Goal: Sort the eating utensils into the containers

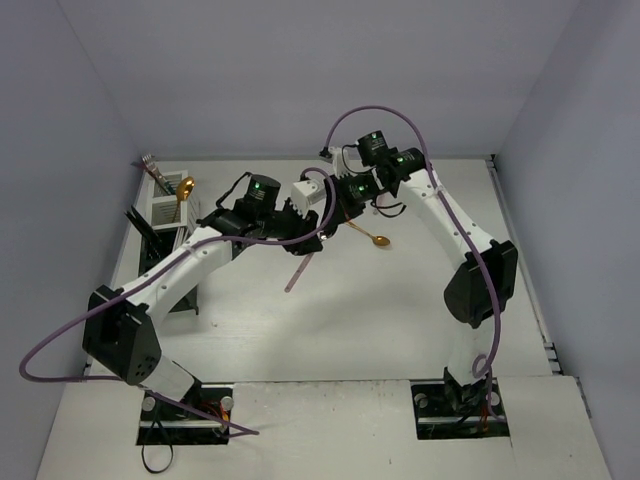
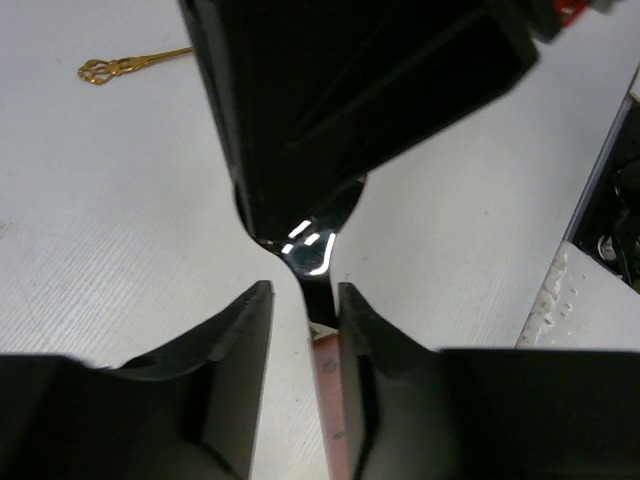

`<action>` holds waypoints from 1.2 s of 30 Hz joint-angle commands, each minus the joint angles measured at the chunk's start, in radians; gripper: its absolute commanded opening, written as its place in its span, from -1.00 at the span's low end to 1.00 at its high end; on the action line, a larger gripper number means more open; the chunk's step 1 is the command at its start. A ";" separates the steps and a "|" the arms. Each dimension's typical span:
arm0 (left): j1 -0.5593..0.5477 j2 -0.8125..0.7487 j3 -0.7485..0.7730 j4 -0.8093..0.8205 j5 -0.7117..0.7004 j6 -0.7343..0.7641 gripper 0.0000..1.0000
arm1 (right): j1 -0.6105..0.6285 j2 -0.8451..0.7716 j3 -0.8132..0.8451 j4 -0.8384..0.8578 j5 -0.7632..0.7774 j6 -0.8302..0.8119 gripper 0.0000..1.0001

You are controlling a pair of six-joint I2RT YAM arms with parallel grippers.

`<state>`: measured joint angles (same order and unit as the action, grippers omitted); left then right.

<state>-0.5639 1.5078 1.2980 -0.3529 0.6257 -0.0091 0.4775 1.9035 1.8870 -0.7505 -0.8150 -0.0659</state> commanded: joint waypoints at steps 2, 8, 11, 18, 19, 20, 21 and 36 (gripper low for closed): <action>0.001 -0.060 0.006 0.082 -0.032 -0.023 -0.74 | -0.023 -0.006 0.041 -0.001 -0.109 0.048 -1.00; 0.001 -0.094 -0.028 0.064 -0.042 -0.009 -1.00 | -0.044 -0.002 0.063 -0.003 -0.128 0.050 -0.76; 0.002 -0.151 -0.074 0.062 -0.048 -0.009 -1.00 | -0.092 -0.003 0.096 -0.004 -0.155 0.049 0.16; 0.064 -0.367 -0.251 0.182 -0.084 -0.044 -1.00 | -0.320 -0.026 0.218 -0.002 -0.268 0.062 0.92; 0.082 -0.421 -0.282 0.256 -0.091 -0.055 -1.00 | -0.338 -0.031 0.223 -0.001 -0.273 0.061 0.93; 0.105 -0.453 -0.320 0.305 -0.104 -0.073 -1.00 | -0.358 -0.034 0.223 -0.002 -0.280 0.059 0.94; 0.134 -0.487 -0.328 0.351 -0.129 -0.094 -1.00 | -0.380 -0.041 0.216 -0.003 -0.290 0.056 0.94; 0.742 -0.367 -0.090 0.767 -0.120 -0.239 -1.00 | -0.427 -0.057 0.033 -0.003 -0.288 -0.023 0.90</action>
<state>0.0643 1.0679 1.1494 0.1817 0.4312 -0.1667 0.0537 1.8931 1.9240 -0.7674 -1.0650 -0.0614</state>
